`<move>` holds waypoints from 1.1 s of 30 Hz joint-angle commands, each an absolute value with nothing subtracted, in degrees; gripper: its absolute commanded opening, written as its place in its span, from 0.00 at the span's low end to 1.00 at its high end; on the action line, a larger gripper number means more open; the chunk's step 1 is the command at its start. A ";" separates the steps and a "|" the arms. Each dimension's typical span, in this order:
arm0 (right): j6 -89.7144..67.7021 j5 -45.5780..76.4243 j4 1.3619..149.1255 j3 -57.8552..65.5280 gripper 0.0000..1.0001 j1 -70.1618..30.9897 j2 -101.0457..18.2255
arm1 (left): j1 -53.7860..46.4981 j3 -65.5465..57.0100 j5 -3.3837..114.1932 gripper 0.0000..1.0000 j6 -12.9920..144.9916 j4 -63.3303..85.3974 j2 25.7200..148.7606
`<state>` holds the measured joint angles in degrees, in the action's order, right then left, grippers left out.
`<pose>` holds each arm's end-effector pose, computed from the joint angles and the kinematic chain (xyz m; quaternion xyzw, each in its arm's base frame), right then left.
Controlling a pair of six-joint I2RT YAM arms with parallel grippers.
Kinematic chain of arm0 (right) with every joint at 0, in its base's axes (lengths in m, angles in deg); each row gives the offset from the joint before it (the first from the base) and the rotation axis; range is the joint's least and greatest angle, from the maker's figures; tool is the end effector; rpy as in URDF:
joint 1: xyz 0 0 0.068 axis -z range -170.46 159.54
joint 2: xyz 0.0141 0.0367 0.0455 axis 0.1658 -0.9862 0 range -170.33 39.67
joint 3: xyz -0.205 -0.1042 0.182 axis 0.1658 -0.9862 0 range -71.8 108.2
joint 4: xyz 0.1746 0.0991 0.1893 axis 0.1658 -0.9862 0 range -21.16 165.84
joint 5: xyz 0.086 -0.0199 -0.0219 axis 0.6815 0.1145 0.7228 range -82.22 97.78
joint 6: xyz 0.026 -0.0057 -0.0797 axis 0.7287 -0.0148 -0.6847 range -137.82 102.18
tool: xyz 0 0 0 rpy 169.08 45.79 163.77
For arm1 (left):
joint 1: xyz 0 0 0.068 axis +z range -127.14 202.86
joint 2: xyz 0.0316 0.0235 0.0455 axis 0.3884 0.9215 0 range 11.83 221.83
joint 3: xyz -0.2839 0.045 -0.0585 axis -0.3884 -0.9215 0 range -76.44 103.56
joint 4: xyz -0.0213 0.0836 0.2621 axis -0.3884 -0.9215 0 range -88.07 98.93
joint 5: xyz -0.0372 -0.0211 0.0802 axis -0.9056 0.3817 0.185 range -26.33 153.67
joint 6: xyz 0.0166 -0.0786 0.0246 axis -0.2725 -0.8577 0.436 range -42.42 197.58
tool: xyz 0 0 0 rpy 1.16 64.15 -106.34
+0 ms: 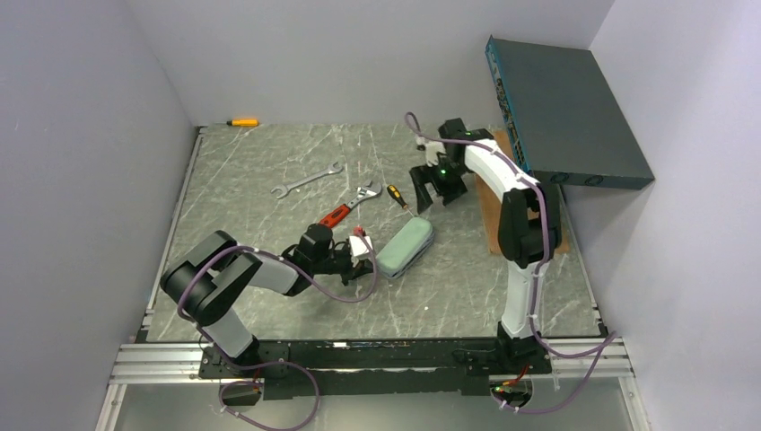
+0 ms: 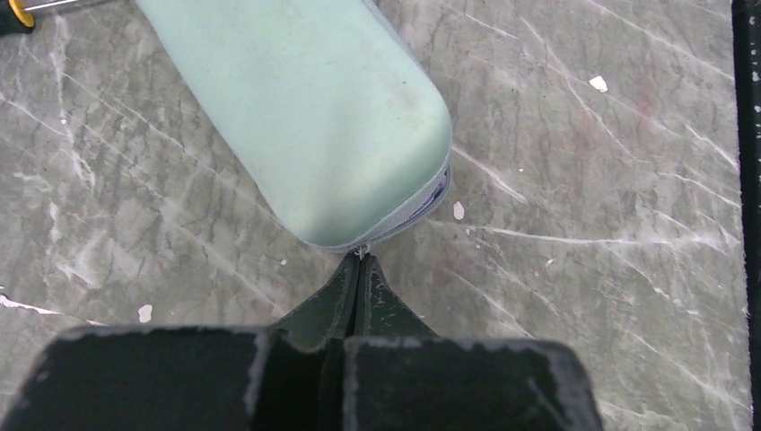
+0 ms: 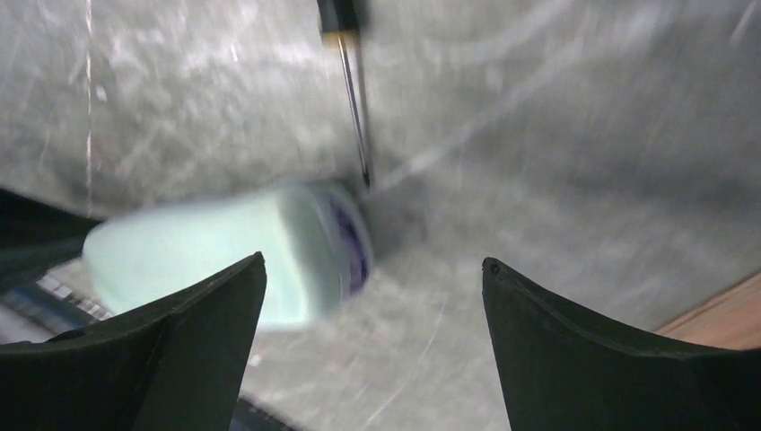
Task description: Open the umbrella
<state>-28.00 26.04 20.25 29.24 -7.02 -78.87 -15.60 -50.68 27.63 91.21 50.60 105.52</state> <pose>0.4386 0.1545 0.2051 -0.2485 0.9447 0.1648 0.1362 0.2170 -0.2276 0.1202 0.5013 0.6539 -0.3645 0.4339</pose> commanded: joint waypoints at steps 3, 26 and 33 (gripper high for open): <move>-15.49 36.68 11.70 17.91 0.93 -1.17 -71.09 | -17.07 -47.48 29.57 0.00 89.35 54.48 107.47; -17.06 45.35 19.07 10.80 0.00 -3.58 -78.40 | -20.45 -48.33 32.08 0.00 90.94 54.50 106.47; -29.48 42.60 16.69 12.35 0.00 -4.05 -80.72 | -18.74 -50.40 31.00 0.00 95.13 51.88 103.45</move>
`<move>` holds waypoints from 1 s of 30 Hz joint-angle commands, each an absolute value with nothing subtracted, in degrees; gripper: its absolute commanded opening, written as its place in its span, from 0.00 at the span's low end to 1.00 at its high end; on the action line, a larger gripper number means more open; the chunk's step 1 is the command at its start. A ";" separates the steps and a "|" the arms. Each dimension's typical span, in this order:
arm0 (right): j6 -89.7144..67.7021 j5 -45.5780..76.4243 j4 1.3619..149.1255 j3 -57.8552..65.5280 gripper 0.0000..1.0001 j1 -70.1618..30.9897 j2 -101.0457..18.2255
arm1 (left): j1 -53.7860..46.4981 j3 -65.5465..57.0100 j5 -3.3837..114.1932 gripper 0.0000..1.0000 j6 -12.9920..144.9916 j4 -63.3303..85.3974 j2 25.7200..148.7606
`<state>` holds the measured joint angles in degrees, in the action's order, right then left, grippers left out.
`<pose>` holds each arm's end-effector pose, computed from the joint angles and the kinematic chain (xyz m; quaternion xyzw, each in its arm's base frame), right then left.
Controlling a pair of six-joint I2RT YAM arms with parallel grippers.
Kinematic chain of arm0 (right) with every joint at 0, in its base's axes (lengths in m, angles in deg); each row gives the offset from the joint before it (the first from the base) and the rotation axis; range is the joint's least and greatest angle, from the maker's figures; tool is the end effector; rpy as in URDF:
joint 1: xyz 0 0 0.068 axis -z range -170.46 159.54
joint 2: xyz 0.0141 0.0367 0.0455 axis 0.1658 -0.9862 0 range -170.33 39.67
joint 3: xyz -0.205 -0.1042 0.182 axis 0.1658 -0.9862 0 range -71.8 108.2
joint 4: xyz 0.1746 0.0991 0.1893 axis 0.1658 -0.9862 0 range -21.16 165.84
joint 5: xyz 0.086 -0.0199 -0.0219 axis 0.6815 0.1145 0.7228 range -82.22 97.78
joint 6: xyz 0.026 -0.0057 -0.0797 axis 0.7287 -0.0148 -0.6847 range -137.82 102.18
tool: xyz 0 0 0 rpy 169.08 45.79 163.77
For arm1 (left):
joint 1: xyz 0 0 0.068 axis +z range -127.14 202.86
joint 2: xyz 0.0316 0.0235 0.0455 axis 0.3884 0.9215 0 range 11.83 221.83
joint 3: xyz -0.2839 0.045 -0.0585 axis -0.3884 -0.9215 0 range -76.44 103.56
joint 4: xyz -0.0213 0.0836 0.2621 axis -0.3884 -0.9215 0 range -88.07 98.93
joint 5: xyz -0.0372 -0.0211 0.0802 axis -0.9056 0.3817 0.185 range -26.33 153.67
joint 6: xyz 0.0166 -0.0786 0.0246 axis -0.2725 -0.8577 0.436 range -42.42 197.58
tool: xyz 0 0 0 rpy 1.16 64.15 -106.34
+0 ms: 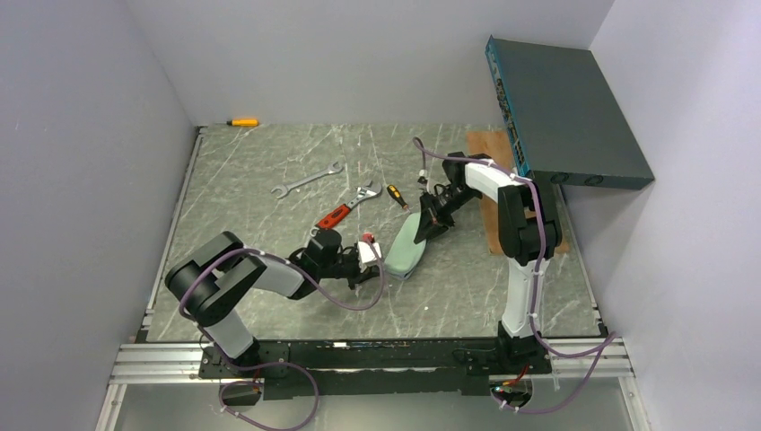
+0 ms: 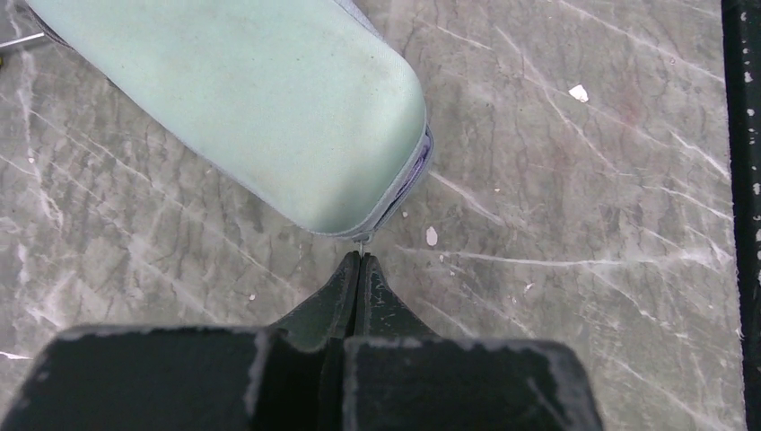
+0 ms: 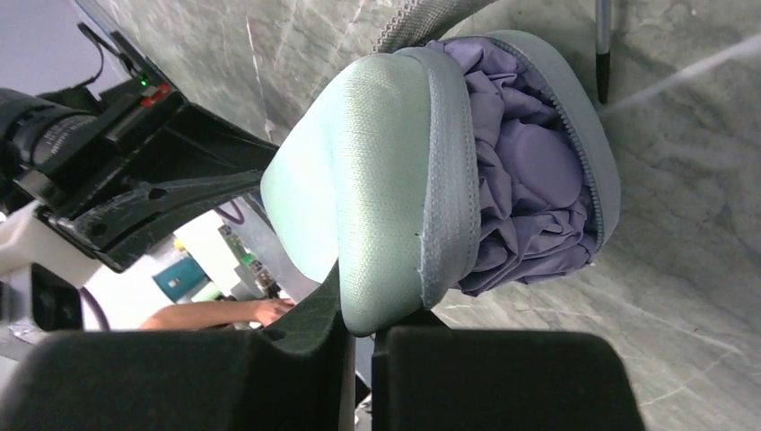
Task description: Open the umbrella
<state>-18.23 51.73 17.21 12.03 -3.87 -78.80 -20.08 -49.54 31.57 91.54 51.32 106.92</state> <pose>0.3743 0.1418 0.1386 0.1009 -0.9215 -0.3686 0.0686 0.2080 -0.2469 0.1187 0.5170 0.6458 -0.3545 0.4359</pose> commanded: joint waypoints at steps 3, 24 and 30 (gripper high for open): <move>-33.08 40.85 18.14 11.22 0.00 -4.49 -80.05 | -17.30 -49.53 30.31 0.00 97.62 50.06 102.70; -34.49 54.14 20.83 16.56 0.00 -4.32 -82.09 | -11.27 -30.30 36.84 0.00 83.50 50.04 117.11; -30.36 57.61 18.61 23.36 0.30 -4.29 -84.19 | -6.23 -33.85 33.81 0.47 85.77 42.70 108.00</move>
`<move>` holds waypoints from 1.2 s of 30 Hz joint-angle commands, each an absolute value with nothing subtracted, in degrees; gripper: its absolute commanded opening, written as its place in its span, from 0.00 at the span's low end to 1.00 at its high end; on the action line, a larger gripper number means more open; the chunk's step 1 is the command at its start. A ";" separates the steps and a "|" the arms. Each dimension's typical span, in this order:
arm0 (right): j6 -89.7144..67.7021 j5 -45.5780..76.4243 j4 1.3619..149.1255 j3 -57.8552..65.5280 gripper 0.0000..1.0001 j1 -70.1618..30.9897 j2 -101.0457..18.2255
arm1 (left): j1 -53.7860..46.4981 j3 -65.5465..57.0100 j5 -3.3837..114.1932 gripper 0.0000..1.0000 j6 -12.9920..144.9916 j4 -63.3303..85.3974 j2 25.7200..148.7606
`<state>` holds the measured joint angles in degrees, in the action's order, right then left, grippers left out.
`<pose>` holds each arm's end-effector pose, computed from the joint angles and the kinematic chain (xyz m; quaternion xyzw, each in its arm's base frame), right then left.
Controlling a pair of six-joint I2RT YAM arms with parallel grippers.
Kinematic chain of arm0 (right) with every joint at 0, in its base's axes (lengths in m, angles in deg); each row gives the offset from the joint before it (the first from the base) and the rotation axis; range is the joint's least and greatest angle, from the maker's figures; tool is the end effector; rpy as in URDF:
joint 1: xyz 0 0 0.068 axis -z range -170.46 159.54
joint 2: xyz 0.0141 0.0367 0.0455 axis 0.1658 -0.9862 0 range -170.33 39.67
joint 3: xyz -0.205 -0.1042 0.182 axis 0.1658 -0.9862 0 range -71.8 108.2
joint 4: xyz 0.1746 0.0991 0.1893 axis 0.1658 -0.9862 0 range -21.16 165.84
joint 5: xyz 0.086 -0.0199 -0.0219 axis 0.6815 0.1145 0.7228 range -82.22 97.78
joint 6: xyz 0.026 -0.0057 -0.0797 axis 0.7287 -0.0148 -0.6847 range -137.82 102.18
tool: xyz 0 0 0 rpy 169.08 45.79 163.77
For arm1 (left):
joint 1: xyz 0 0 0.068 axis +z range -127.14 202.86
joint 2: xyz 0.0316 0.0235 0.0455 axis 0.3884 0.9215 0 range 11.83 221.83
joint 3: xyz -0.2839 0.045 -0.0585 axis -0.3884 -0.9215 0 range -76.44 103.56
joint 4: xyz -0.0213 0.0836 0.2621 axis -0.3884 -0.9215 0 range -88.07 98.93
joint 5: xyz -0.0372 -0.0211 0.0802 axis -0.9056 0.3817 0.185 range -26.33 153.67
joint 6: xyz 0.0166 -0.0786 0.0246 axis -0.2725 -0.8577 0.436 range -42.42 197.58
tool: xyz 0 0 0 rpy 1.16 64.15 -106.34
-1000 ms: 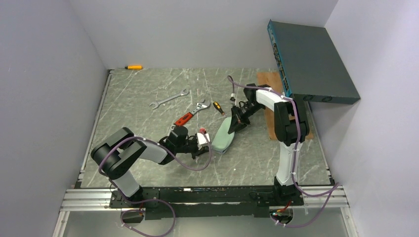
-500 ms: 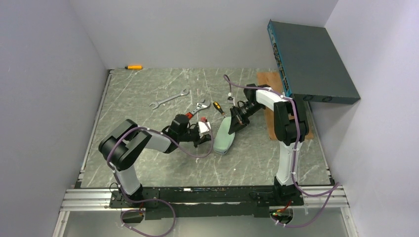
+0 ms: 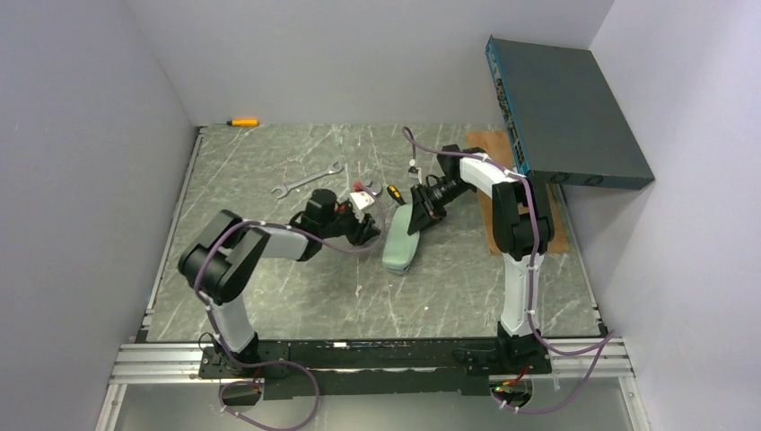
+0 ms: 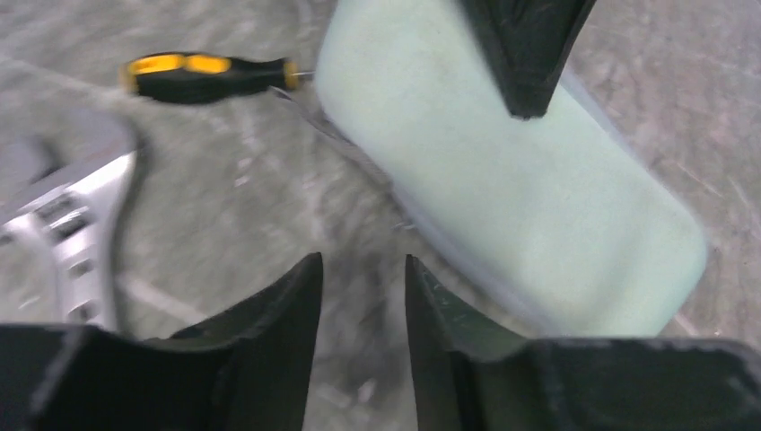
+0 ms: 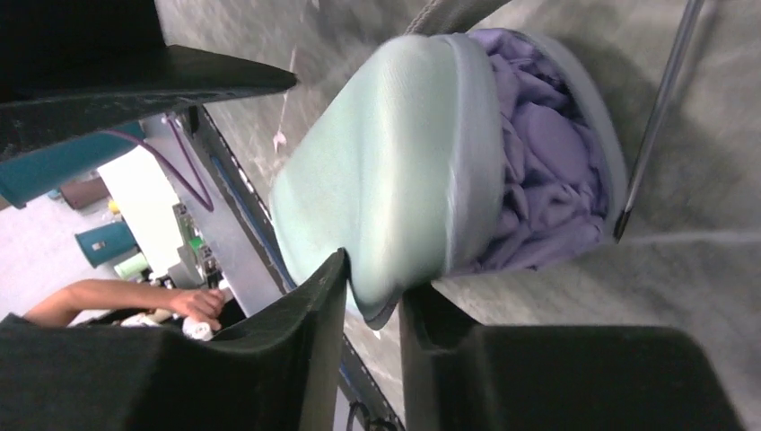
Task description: Open the umbrella
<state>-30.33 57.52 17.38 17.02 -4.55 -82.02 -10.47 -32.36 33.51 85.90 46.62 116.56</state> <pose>0.3919 0.1563 0.1436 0.2040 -0.8840 -0.4203 0.0163 0.3132 -0.2502 0.1380 0.4204 0.7014 -0.3271 0.4736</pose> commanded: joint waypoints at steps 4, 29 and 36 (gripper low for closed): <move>-33.09 56.24 7.84 28.19 0.54 -3.90 -86.91 | -4.09 -34.40 31.82 0.90 89.37 32.94 99.63; -36.26 62.64 15.97 41.68 0.66 -16.90 -88.31 | 2.66 -32.50 28.18 1.00 92.35 14.17 83.56; -34.80 55.26 18.58 36.22 0.73 -13.24 -83.26 | 2.64 -33.19 28.22 0.99 92.06 14.70 82.44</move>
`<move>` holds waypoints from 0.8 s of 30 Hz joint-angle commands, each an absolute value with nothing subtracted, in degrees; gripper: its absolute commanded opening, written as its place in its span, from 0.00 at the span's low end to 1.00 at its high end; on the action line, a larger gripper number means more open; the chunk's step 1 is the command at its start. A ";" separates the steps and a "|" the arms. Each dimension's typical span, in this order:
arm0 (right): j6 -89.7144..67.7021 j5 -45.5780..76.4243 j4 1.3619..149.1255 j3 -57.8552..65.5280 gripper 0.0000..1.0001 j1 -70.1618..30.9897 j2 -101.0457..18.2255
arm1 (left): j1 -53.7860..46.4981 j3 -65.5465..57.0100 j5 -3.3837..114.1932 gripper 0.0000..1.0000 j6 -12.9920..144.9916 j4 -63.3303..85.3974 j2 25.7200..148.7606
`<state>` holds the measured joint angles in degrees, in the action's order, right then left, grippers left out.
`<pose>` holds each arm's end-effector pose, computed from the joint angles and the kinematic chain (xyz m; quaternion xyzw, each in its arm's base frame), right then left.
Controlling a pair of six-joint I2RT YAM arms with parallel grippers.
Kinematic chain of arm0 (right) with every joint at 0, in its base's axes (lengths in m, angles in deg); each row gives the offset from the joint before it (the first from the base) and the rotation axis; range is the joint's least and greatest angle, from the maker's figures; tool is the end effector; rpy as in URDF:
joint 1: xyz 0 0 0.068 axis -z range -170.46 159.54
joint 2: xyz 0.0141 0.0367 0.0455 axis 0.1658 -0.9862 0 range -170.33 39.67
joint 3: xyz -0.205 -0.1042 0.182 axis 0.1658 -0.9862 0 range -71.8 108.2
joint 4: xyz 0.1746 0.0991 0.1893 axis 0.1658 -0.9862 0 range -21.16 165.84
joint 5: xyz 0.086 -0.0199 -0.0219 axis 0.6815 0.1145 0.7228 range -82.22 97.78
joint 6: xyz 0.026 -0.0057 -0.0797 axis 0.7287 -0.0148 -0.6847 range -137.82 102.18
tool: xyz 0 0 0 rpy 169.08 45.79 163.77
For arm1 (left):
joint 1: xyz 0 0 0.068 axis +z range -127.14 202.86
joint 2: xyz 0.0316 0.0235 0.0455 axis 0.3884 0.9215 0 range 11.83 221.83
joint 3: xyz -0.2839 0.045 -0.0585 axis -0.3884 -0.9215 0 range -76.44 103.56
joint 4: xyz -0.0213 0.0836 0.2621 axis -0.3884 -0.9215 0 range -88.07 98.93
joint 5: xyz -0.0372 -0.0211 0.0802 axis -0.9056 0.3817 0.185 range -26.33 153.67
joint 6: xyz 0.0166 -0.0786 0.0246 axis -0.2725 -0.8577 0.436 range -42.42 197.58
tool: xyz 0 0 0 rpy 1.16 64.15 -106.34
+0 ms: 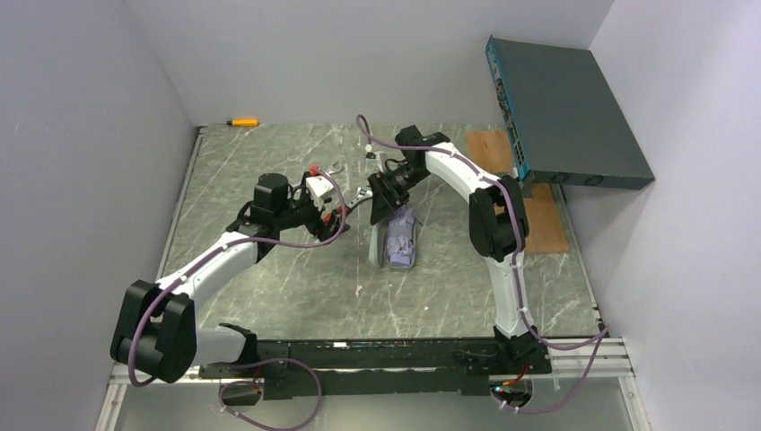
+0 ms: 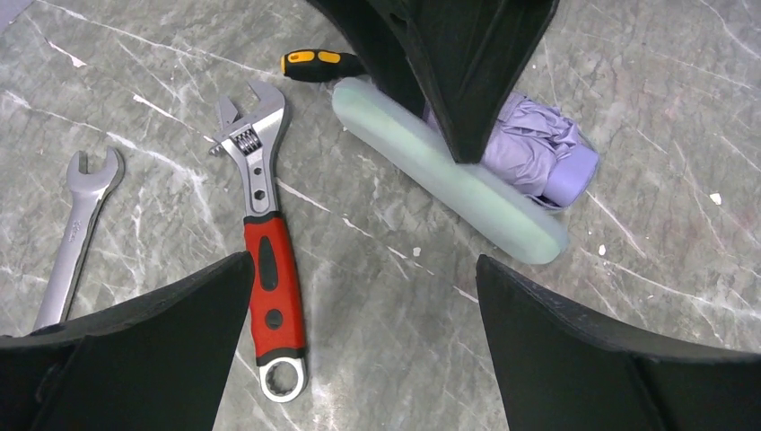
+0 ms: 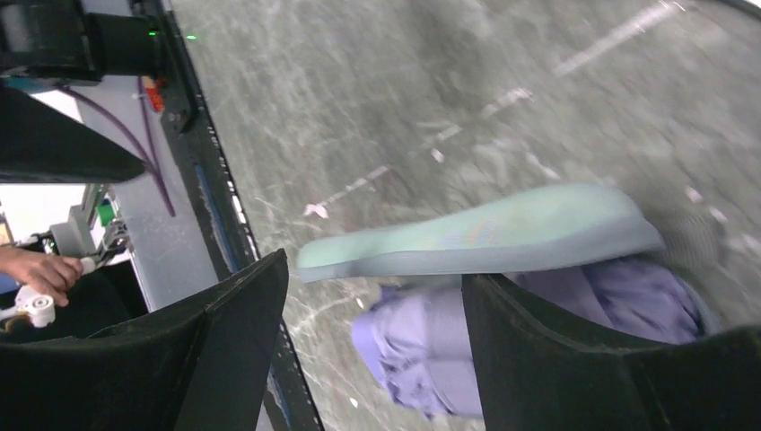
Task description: Open the umbrella
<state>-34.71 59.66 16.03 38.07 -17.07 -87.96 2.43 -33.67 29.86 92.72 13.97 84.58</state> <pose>0.4086 0.2695 0.2003 -0.3753 0.8128 0.4415 0.0602 0.2795 -0.1478 0.2506 0.3953 0.7204 -0.2686 0.5026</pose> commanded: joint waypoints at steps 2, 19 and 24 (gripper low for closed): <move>-34.07 52.87 21.21 33.63 0.73 -11.46 -78.90 | 2.64 -33.54 28.11 0.99 91.92 14.93 82.37; -19.50 31.37 34.68 10.13 0.65 -15.85 -63.76 | 2.88 -33.53 34.41 1.00 90.03 13.99 81.62; -14.25 28.83 33.82 10.95 0.76 -17.83 -66.65 | 3.59 -32.07 37.92 1.00 85.63 13.20 80.12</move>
